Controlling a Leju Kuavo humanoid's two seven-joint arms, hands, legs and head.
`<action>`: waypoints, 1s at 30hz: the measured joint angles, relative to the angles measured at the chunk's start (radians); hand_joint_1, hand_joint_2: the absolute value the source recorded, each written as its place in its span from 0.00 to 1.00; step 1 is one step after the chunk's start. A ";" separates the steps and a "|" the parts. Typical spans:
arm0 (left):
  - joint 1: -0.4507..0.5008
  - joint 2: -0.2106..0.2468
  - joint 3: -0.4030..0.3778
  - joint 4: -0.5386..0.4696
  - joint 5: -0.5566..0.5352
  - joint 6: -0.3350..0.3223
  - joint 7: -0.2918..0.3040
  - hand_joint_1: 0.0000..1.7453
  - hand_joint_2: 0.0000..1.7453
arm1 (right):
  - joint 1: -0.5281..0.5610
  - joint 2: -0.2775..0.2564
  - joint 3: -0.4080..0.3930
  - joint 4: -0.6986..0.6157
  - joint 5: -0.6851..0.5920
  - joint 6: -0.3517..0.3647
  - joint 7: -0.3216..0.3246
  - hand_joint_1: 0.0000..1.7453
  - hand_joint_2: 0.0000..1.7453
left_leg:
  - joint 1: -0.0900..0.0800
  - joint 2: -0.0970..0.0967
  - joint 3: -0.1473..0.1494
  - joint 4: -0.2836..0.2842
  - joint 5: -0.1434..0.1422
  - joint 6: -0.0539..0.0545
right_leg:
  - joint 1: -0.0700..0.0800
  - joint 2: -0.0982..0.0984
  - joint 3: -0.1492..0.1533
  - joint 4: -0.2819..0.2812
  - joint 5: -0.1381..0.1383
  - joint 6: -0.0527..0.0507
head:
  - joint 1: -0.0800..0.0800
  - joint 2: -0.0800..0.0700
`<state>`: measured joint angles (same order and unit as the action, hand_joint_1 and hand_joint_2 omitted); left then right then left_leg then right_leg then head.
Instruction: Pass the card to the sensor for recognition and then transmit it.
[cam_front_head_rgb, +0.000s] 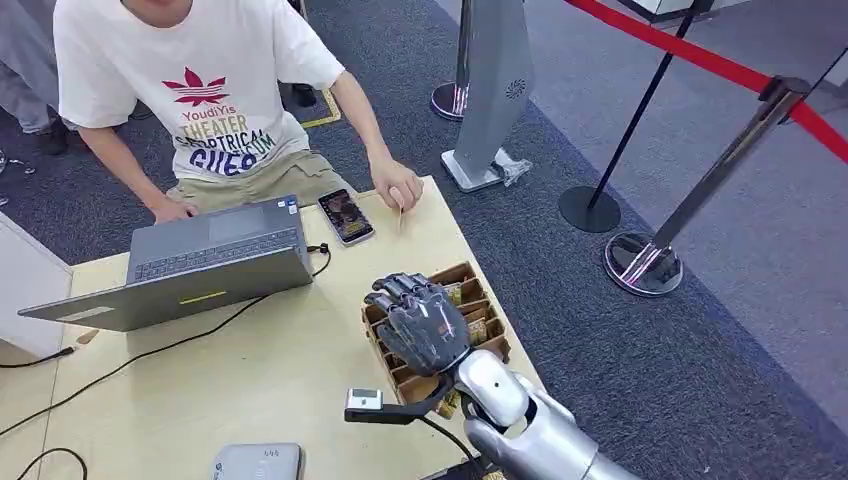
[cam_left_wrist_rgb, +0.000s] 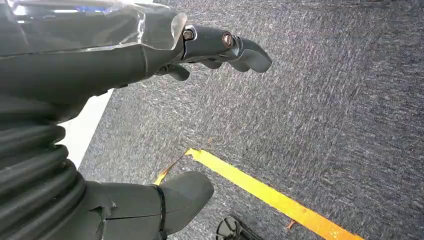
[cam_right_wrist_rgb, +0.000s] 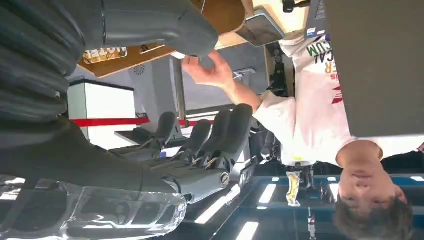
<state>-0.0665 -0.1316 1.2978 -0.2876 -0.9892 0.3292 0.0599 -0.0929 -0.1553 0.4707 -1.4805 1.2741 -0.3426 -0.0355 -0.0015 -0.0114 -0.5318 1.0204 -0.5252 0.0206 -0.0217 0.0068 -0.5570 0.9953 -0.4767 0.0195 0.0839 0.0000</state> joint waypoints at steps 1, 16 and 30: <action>0.000 0.000 0.000 0.000 0.002 0.000 0.000 0.00 1.00 | -0.002 0.000 0.000 0.003 0.000 0.000 -0.001 0.52 1.00 | 0.000 0.000 0.000 0.000 0.000 0.000 | 0.000 0.000 0.000 0.000 0.000 0.000 | 0.000 0.000; 0.000 -0.014 0.000 -0.028 -0.019 -0.003 0.001 0.00 1.00 | -0.007 0.002 -0.008 0.041 0.003 0.009 0.015 0.53 1.00 | 0.000 0.000 0.000 0.000 0.000 0.000 | 0.000 0.000 0.000 0.000 0.000 0.000 | 0.000 0.000; 0.000 -0.019 0.000 -0.042 -0.027 -0.003 0.003 0.00 1.00 | 0.004 0.011 -0.040 0.045 0.022 0.024 0.019 0.56 1.00 | 0.000 0.000 0.000 0.000 0.000 0.000 | 0.000 0.000 0.000 0.000 0.000 0.000 | 0.000 0.000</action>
<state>-0.0667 -0.1503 1.2982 -0.3292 -1.0159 0.3265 0.0633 -0.0889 -0.1438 0.4303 -1.4359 1.2963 -0.3189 -0.0160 -0.0015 -0.0113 -0.5316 1.0204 -0.5252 0.0206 -0.0216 0.0068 -0.5571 0.9953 -0.4767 0.0195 0.0835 0.0000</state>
